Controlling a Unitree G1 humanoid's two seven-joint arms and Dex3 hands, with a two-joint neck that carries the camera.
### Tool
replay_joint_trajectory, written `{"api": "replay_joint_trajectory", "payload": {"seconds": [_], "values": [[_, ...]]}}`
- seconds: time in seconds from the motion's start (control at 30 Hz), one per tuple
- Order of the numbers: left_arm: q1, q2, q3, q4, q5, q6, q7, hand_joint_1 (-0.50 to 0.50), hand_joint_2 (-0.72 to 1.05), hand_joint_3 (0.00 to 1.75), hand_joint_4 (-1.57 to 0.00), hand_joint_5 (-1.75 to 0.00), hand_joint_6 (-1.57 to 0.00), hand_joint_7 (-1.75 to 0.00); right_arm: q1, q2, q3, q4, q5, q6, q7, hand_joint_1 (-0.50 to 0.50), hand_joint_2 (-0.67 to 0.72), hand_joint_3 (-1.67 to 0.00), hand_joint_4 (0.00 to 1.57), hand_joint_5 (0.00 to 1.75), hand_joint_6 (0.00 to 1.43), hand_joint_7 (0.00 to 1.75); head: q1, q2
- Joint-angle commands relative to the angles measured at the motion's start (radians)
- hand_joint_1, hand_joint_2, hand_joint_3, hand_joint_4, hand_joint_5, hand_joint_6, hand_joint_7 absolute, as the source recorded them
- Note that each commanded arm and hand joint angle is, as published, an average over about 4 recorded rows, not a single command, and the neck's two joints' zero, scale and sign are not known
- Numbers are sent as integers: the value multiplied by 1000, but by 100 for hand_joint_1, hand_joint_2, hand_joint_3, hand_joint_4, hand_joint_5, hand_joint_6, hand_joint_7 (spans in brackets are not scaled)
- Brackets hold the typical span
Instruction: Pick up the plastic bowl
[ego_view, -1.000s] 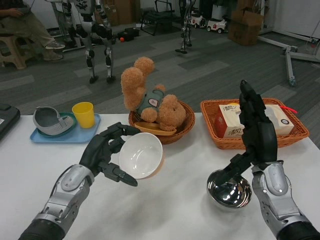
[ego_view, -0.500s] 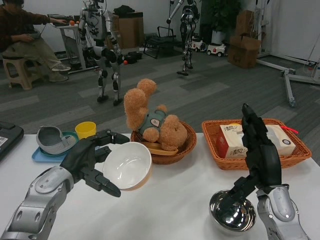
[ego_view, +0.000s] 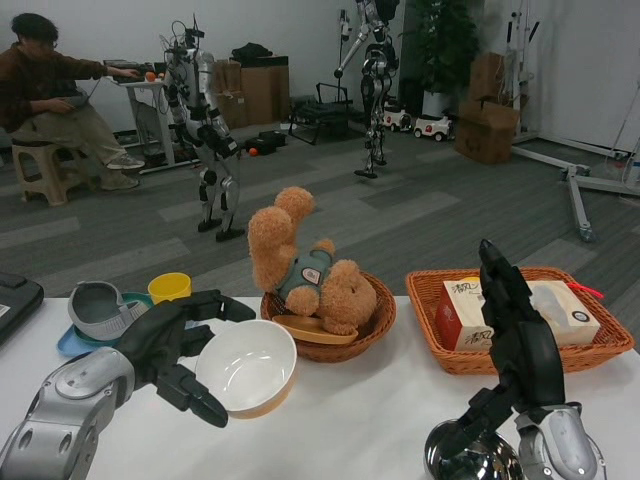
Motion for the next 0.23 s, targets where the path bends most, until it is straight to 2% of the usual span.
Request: {"api": "replay_joint_trajectory", "payload": {"seconds": [0.03,0.23], "values": [[-18,9,9,-8,28,11,-13,-6,78,0,-135,-175,-79,-168,0,7,5,-8,2,-4,1,-46,72,0,0,0,0,7,-7,19],[-20,16,8,-8,29,11,-15,-6,78,0,-135,-175,-79,-168,1,12,8,-14,8,-10,1,-46,72,0,0,0,0,7,-20,39]]}}
